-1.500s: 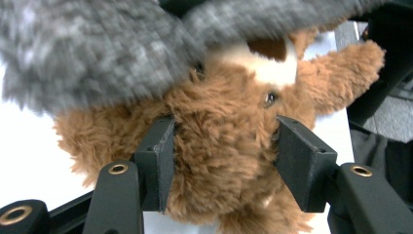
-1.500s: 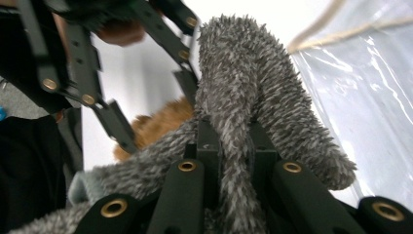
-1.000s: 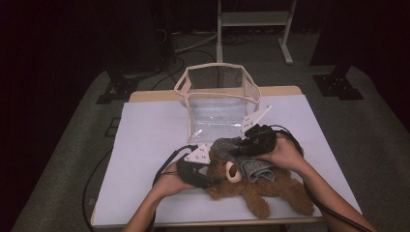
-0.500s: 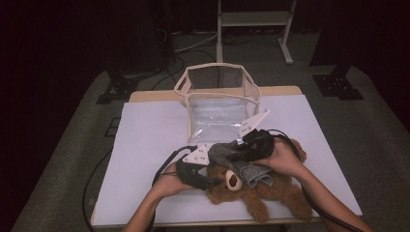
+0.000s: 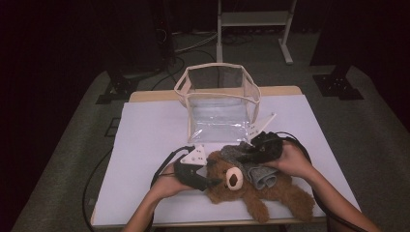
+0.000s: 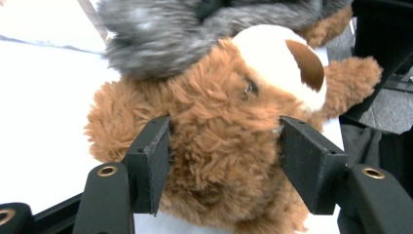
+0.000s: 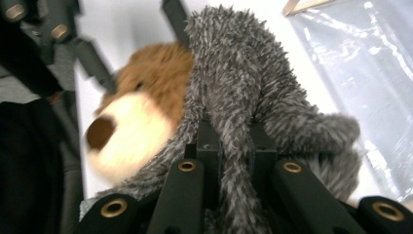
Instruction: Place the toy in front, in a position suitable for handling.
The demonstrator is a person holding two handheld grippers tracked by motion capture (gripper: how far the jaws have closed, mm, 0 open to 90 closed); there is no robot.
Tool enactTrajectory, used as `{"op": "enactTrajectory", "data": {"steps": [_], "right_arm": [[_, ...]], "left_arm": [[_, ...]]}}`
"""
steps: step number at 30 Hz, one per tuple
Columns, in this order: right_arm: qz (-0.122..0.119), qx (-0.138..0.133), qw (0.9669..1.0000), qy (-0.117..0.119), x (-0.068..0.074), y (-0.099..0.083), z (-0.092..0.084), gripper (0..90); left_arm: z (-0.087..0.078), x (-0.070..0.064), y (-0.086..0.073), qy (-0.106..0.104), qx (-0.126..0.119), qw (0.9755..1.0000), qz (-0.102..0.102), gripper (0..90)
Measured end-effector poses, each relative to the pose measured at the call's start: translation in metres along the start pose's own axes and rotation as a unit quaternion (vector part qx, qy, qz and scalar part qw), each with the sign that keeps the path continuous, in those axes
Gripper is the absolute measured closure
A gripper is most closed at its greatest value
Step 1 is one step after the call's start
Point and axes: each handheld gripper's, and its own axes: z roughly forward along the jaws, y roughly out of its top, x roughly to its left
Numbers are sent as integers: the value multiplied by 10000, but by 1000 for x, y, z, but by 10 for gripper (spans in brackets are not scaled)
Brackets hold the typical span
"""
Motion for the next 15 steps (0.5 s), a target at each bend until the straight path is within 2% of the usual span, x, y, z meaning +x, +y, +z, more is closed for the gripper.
{"op": "enactTrajectory", "data": {"steps": [3, 6, 9, 12, 13, 15], "right_arm": [[-56, -73, 9999, 69, 5, -5, -5, 796], [-127, -54, 9999, 7, 7, -4, -6, 796], [-153, -76, 9998, -110, 2, -4, -12, 796], [8, -194, 9996, -194, -4, -10, -20, 796], [33, -195, 9996, -181, -5, -11, -20, 796], [34, -143, 9998, -139, -3, -14, -16, 796]], "left_arm": [[2, 0, 3, -86, 43, 10000, 22, 387], [3, 0, 3, -153, 127, 9998, -18, 395], [4, 0, 1, -180, 143, 9997, -25, 396], [2, 1, 2, -135, 139, 9998, -6, 386], [-1, 2, 3, -60, 98, 9999, 39, 380], [-6, 4, 7, 3, -126, 9999, -41, 369]]}}
